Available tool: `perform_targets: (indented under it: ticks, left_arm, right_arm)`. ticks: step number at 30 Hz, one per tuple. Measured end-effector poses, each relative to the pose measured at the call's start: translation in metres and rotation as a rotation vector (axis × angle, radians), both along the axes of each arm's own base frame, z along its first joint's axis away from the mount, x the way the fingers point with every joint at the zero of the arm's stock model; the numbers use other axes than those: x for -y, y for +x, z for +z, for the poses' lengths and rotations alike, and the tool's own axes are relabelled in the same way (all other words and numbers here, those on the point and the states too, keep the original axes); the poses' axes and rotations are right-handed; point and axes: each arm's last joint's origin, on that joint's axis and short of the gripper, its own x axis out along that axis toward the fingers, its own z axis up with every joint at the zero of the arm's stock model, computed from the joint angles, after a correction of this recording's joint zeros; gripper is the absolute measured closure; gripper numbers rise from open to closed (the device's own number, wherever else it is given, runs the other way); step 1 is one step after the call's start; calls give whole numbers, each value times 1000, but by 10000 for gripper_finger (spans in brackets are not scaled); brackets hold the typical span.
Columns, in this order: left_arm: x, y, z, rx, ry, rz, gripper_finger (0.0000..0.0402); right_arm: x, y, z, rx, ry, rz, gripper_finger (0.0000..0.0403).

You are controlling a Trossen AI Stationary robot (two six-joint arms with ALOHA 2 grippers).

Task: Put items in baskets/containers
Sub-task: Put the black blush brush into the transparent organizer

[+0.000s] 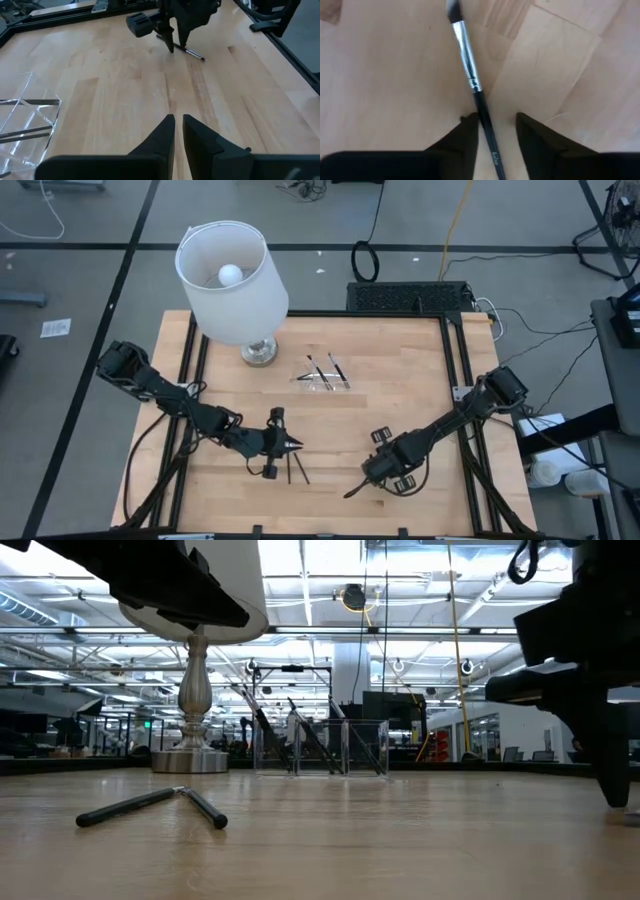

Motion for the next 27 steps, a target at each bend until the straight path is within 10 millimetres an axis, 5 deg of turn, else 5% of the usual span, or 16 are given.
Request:
perform_targets:
  ticks: [6,15,27]
  left_arm:
    - [1,0,0,-6,-18,-22,355]
    - [1,0,0,-4,-7,-27,355]
    - [3,2,16,171,121,51,355]
  right_arm:
    - [0,1,-2,5,3,-56,386]
    - [2,3,18,152,-34,-88,399]
    - [11,11,140,962,80,-141,402]
